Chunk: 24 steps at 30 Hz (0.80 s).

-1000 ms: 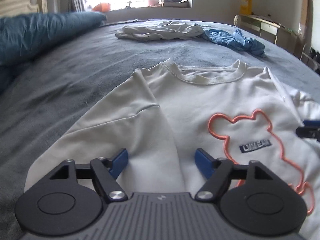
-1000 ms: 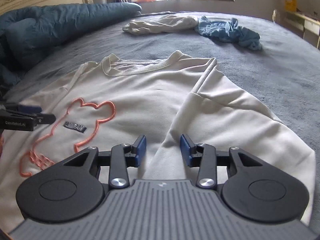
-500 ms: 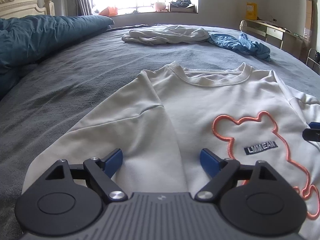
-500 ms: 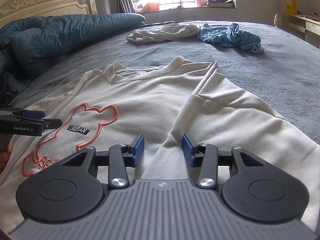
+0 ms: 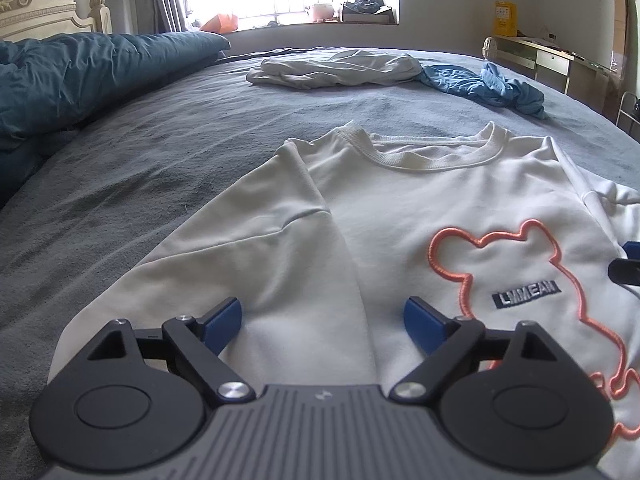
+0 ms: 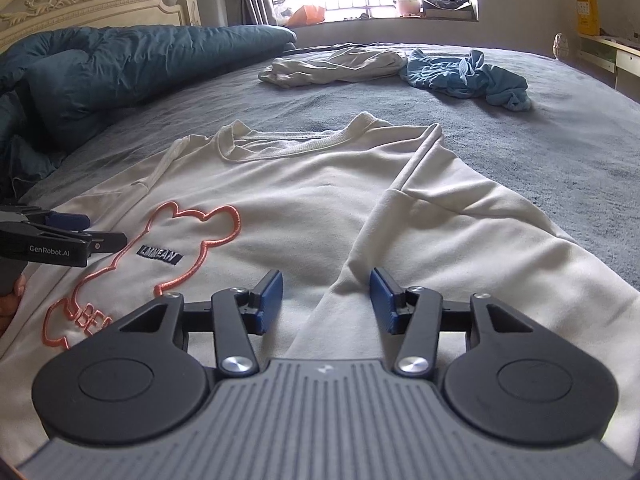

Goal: Fold clothes

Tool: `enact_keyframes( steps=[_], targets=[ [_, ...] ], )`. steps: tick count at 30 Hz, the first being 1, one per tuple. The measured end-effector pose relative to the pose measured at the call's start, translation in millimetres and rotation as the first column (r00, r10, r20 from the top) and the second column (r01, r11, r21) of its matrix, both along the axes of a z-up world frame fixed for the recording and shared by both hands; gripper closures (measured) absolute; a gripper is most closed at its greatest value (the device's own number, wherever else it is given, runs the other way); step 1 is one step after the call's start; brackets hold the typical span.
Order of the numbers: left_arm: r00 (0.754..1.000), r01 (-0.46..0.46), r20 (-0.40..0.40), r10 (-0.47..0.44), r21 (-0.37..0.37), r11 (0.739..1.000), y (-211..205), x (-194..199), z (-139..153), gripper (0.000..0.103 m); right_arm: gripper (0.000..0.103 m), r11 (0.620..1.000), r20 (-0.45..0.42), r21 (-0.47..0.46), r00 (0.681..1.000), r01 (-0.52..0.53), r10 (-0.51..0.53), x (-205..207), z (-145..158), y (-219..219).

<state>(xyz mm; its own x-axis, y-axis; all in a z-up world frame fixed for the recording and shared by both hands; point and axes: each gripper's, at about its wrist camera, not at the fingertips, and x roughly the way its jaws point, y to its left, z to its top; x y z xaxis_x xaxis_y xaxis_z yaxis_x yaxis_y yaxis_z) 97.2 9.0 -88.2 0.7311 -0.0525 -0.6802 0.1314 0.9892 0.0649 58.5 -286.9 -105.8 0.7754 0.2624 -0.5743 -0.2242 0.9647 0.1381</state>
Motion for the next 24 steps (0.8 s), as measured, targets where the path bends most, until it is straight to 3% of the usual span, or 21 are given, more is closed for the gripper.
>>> enact_keyframes(
  steps=[6, 11, 15, 21, 24],
  targets=[
    [0.999, 0.053, 0.004, -0.053, -0.046, 0.998, 11.1, 4.2, 21.7, 0.015, 0.045, 0.998, -0.005, -0.046, 0.999, -0.040, 0.040, 6.0, 12.7, 5.0],
    [0.988, 0.144, 0.050, -0.144, -0.003, 0.990, 11.0, 30.2, 45.4, 0.014, 0.045, 0.994, 0.002, -0.081, 0.997, -0.077, 0.078, 17.5, 35.2, 5.3],
    [0.989, 0.138, 0.068, -0.133, -0.071, 0.988, 15.1, 68.5, 48.6, 0.014, 0.045, 0.994, 0.040, -0.075, 0.996, -0.076, 0.079, 47.2, 52.8, -4.8],
    [0.995, 0.090, 0.061, -0.079, -0.206, 0.974, 15.2, 129.6, 42.4, 0.015, 0.045, 0.999, 0.007, 0.006, 0.999, -0.045, 0.045, 112.7, 61.6, -20.2],
    [0.997, 0.067, 0.037, -0.061, -0.207, 0.976, 7.0, 156.0, 34.6, 0.017, 0.045, 0.999, -0.022, 0.053, 1.000, 0.005, -0.003, 146.3, 61.4, -23.0]
  ],
)
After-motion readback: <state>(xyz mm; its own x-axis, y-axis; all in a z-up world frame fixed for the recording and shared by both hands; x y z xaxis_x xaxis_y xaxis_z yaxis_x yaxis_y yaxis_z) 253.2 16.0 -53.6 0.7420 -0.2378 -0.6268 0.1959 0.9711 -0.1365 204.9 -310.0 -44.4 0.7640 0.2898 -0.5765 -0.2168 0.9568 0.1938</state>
